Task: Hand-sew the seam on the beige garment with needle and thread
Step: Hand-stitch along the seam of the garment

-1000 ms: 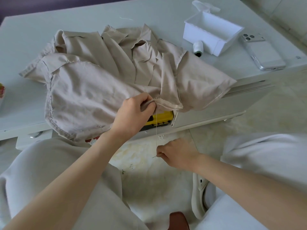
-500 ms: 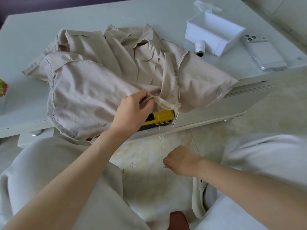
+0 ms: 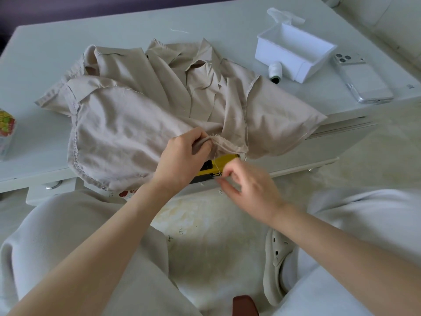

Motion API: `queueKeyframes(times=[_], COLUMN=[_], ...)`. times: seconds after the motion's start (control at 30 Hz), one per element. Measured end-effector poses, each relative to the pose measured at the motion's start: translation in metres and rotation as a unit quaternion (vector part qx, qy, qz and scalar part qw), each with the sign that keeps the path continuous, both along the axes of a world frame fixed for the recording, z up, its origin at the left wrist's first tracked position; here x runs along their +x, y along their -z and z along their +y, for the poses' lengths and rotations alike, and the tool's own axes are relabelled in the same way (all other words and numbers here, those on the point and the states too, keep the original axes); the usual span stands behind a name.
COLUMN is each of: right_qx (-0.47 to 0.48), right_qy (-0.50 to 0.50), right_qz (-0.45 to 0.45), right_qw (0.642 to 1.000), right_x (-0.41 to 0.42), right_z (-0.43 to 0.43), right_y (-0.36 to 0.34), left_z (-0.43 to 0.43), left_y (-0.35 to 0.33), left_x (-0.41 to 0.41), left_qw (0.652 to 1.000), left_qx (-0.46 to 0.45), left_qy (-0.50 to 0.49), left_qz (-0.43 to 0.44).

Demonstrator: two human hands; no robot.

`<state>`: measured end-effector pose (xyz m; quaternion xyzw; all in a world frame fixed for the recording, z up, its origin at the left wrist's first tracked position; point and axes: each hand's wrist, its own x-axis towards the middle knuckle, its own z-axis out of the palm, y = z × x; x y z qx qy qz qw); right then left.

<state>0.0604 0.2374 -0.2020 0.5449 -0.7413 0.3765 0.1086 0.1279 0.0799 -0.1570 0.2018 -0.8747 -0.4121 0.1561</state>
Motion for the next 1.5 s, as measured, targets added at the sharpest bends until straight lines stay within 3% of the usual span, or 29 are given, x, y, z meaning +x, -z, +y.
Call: queueKeyframes(times=[0.1, 0.3, 0.57, 0.8, 0.87, 0.97, 1.1, 1.3, 1.5], right_qx=[-0.027, 0.086, 0.087, 0.122, 0.091, 0.039, 0.064, 0.117, 0.105], right_qy=[0.039, 0.092, 0.108, 0.165, 0.153, 0.079, 0.002, 0.026, 0.032], right_qz=[-0.043, -0.088, -0.157, -0.141, -0.152, -0.093, -0.061, -0.099, -0.098], right_qw=[0.998, 0.988, 0.978, 0.969, 0.972, 0.992, 0.996, 0.988, 0.989], right_x=[-0.012, -0.043, -0.066, -0.056, -0.048, -0.035, -0.019, -0.013, -0.01], right_z=[-0.002, 0.0, 0.002, 0.0, 0.0, 0.0, 0.004, 0.004, 0.002], right_y=[-0.011, -0.003, -0.025, -0.032, -0.036, -0.039, -0.031, -0.017, -0.017], left_z=[0.0, 0.0, -0.003, -0.002, -0.002, -0.002, -0.002, -0.001, -0.001], left_y=[0.001, -0.001, 0.002, 0.008, 0.009, 0.01, 0.01, 0.008, 0.007], left_x=[0.001, 0.009, 0.014, 0.014, 0.014, 0.014, 0.014, 0.014, 0.014], left_qw=[1.0, 0.999, 0.992, 0.993, 0.995, 0.996, 0.997, 0.999, 0.999], left_qx=[0.004, 0.024, 0.002, -0.018, -0.006, 0.004, 0.01, -0.002, -0.008], left_qy=[0.002, 0.012, 0.077, 0.07, 0.06, 0.054, 0.048, 0.038, 0.038], left_qz=[-0.006, -0.03, -0.101, -0.089, -0.076, -0.064, -0.055, -0.029, -0.022])
